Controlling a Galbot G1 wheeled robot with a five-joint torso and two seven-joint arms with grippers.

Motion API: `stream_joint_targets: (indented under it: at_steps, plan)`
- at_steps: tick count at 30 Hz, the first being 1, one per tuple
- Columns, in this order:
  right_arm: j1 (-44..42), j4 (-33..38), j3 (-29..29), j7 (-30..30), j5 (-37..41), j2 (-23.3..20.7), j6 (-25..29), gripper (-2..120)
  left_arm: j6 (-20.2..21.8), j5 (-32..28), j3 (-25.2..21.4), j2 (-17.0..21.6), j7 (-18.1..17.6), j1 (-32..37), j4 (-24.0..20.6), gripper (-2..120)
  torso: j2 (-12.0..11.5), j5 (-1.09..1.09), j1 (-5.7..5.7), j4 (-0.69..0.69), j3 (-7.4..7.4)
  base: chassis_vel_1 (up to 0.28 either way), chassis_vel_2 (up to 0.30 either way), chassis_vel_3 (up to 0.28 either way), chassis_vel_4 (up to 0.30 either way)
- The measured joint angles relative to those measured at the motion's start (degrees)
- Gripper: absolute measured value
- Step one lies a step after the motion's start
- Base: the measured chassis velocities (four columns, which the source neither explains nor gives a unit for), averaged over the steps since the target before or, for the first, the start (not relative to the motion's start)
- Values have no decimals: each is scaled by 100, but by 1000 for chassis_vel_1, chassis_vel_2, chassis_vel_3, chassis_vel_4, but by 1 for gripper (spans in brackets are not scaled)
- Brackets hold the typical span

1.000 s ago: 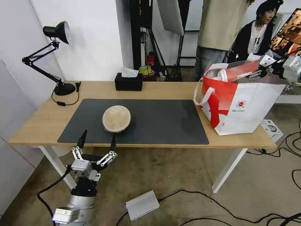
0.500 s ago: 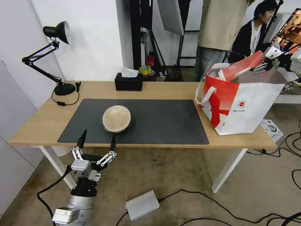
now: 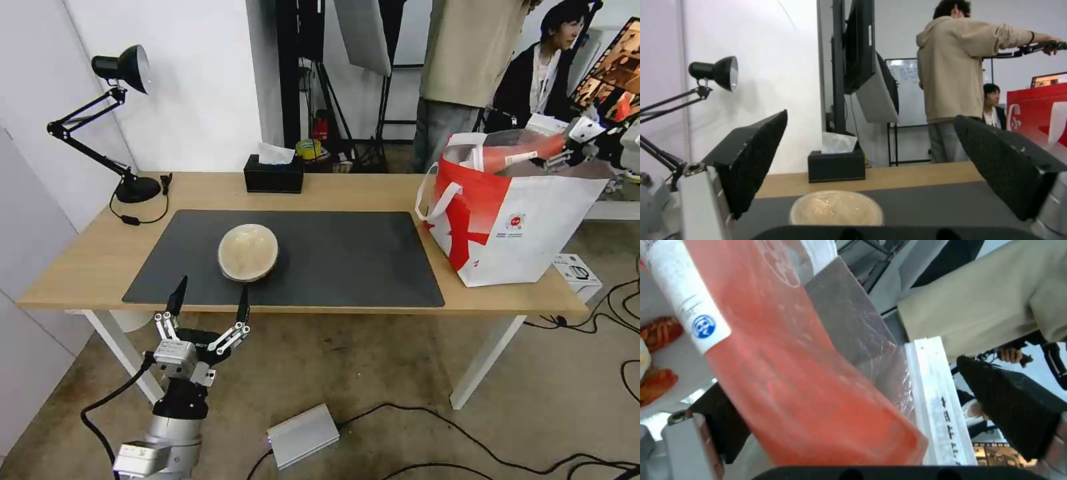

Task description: Pick up the trash from the table and place it into the takeout bag.

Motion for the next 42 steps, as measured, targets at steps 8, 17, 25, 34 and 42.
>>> stream_joint_targets:
  at_steps: [8, 17, 25, 34, 42]
  plan:
    - [59, 62, 0, -58, 28, -114, -22, 100, 9, -7, 21, 28, 1, -19, 3, 100, 0, -1, 0, 0, 0, 0, 0, 0, 0]
    - [73, 323, -1, -46, 241, -332, -101, 100, 18, -43, 14, 93, 2, -26, -4, 100, 0, 0, 0, 0, 0, 0, 0, 0, 0]
    - [127, 692, -25, -26, 471, -526, -222, 100, 18, -44, 23, 82, 3, -35, 19, 100, 0, -1, 0, 1, 0, 0, 0, 0, 0]
    - [82, 1147, 14, -61, 734, -808, -375, 100, 18, -52, 12, 77, 3, -56, 18, 100, 0, -1, 0, 1, 0, 0, 0, 0, 0]
    - [-620, 1926, 614, -12, 1327, -1237, -636, 100, 28, -52, 6, 79, 2, -69, -13, 100, 0, -1, 0, 0, 0, 0, 0, 0, 0]
